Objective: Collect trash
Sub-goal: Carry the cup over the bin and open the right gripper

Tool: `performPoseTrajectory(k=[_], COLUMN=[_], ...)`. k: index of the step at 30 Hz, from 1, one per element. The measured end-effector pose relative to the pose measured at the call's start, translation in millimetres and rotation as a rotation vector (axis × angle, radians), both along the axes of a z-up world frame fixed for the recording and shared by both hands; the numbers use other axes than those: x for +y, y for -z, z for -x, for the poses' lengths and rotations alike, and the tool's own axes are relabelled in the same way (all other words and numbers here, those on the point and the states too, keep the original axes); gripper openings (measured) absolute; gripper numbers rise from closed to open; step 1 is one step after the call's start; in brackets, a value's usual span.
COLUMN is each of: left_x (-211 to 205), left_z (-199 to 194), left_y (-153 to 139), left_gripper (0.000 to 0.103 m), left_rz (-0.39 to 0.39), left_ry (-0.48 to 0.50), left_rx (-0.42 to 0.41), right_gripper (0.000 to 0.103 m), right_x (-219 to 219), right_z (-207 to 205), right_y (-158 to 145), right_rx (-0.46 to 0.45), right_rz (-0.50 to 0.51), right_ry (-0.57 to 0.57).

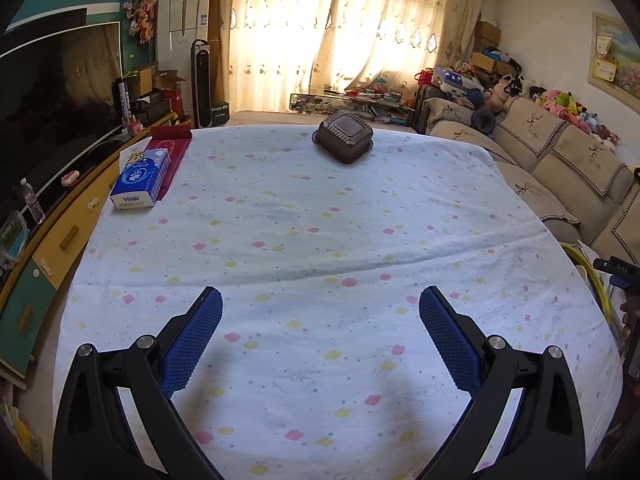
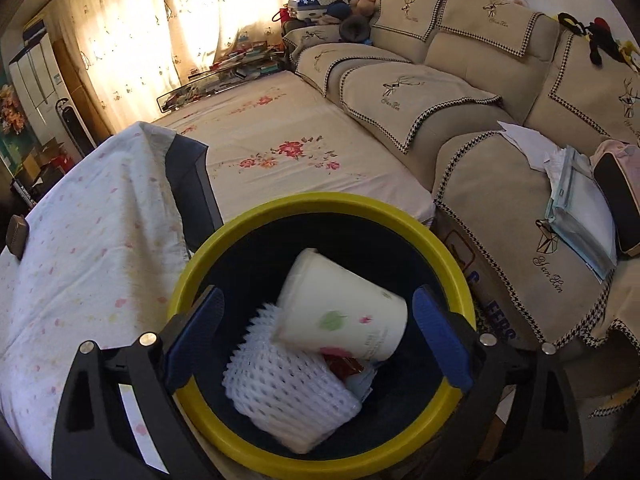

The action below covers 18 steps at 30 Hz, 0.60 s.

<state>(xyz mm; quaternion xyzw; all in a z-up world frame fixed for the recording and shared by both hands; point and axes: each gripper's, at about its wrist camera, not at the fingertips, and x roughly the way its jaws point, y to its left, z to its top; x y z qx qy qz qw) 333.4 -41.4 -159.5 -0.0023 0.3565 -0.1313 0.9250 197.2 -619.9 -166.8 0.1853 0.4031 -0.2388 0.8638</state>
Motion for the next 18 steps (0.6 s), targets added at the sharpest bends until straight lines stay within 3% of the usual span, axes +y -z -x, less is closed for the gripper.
performPoseTrajectory(k=[8,18], left_x=[-29.9,-70.1], left_z=[-26.5,-128.9], left_y=[-9.6,-31.8], left_gripper=[0.097,0.097], left_rz=[-0.016,-0.063], left_ry=[0.102,0.146], left_rx=[0.091,0.012], right_gripper=[0.091,0.091], right_x=[13.8,30.3], right_z=[9.5,-1.1], right_y=[-19.7,-29.7], right_rx=[-0.076,-0.124], right_rz=[0.023,-0.017], right_ry=[-0.036,-0.109])
